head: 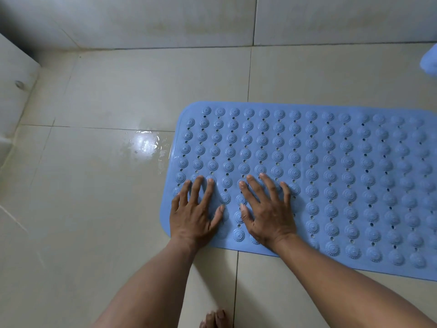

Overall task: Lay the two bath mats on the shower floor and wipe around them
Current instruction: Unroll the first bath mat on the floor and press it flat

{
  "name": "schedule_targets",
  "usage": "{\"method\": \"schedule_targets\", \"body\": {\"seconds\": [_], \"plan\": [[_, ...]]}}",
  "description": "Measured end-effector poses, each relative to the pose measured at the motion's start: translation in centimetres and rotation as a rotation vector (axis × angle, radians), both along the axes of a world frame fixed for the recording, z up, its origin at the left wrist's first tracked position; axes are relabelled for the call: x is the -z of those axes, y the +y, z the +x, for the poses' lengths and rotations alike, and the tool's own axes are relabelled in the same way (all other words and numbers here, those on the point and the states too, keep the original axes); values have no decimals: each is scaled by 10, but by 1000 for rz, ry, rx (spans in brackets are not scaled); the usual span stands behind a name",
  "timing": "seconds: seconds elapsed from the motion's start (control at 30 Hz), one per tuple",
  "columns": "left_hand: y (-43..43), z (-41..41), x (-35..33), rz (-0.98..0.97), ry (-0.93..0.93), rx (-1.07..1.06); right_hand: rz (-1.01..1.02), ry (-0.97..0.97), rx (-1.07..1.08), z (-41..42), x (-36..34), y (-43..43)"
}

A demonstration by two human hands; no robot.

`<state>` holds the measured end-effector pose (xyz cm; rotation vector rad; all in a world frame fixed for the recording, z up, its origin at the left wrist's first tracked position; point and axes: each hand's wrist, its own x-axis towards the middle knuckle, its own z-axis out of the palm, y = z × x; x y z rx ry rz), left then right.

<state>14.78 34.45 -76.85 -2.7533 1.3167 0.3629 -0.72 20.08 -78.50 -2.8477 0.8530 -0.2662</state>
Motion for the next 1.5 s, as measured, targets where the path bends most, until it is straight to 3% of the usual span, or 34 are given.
{"method": "schedule_targets", "body": {"seconds": [0.3,0.47,0.67,0.9,1.07,1.23,1.5], "plan": [[-17,-23,-17,136,103,-75,145,117,-89,-23,-4,-5],[-45,-88,-25,49,197,-234,145,158,62,-123,-6,-49],[-116,-168,-21,-42,201,238,147,208,351,-219,-23,-107],[-193,-241,-18,-58,210,478,123,170,500,-263,-29,-149],[-212,-255,-1,-150,195,524,69,76,525,-272,-19,-156],[-199,-258,10,-416,244,326,-28,-54,508,-272,-5,-153],[-203,-255,18,-413,135,409,-104,-82,433,-272,0,-158]]}}
